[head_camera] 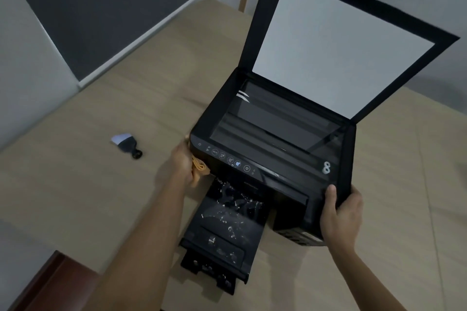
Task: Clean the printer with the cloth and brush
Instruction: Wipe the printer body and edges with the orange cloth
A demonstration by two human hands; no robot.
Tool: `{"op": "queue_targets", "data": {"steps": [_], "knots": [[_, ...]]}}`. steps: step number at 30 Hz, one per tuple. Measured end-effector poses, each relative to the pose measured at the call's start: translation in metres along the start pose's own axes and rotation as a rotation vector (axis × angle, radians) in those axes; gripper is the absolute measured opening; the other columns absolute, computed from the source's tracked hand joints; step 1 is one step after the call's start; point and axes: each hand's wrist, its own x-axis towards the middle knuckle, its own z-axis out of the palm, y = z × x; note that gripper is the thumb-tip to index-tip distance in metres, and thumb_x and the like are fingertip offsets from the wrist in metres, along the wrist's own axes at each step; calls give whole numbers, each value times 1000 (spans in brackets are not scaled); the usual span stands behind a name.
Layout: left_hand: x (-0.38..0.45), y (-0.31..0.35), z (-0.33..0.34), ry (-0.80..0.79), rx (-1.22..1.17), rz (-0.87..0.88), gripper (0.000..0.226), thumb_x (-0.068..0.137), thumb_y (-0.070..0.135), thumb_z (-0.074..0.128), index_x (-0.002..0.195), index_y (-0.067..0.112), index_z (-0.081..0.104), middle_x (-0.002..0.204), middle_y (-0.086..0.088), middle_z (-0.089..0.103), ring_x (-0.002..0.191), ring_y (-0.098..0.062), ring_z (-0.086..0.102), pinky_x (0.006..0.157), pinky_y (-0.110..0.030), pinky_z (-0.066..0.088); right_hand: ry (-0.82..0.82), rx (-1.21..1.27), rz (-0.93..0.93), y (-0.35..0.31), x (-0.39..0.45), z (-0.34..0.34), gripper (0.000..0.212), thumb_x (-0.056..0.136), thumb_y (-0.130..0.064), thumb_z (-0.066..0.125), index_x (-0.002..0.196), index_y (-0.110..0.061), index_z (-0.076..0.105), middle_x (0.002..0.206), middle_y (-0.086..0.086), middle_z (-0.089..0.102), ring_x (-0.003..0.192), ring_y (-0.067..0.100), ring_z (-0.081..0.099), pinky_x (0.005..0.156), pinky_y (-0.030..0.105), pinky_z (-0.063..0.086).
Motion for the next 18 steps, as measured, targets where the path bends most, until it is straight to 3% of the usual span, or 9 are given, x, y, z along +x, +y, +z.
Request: {"op": "queue_targets", "data": {"steps": [2,5,9,11,13,15,18], "knots": [[-13,1,-6,-75,-41,-70,44,93,46,46,90,8,69,89,-15,69,72,-25,69,69,-38,59,7,-21,0,-1,-1,0,63,89,-46,38,133,-1,39,130,23,46,122,36,42,100,42,35],[-41,1,-27,-161,-140,-107,43,101,40,35,99,8,63,80,-13,72,61,-21,72,50,-33,59,10,-74,-4,2,-1,1,70,88,-54,31,135,-2,37,133,26,42,124,38,38,105,47,33],[-74,5,-73,-180,-352,-197,43,99,38,38,89,10,69,65,-9,73,59,-18,72,50,-32,60,74,-378,91,-2,-1,4,74,87,-57,22,139,-5,32,147,26,30,127,49,33,105,58,23],[-82,9,-91,-194,-367,-188,45,98,38,40,89,9,73,72,-9,74,62,-18,73,52,-31,60,136,-496,22,-19,-8,3,65,88,-47,31,140,-7,30,150,28,22,129,51,28,104,63,18],[-93,21,-107,-214,-345,-171,41,95,41,46,107,9,69,93,-11,73,75,-20,74,60,-33,62,176,-433,-191,-51,-29,10,56,90,-34,45,140,-10,34,151,26,19,132,47,26,103,63,19],[-97,27,-111,-256,-338,-200,45,87,45,54,115,12,65,98,-11,72,82,-22,72,66,-36,62,14,-206,-395,-91,-67,23,50,91,-28,57,137,-18,42,153,18,23,136,38,28,107,56,26],[-101,35,-115,-294,-315,-201,44,89,48,51,109,12,65,84,-12,75,76,-25,73,62,-39,61,-519,95,-633,-161,-139,50,55,89,-41,59,140,-34,39,151,-4,23,134,2,32,106,18,32]]}}
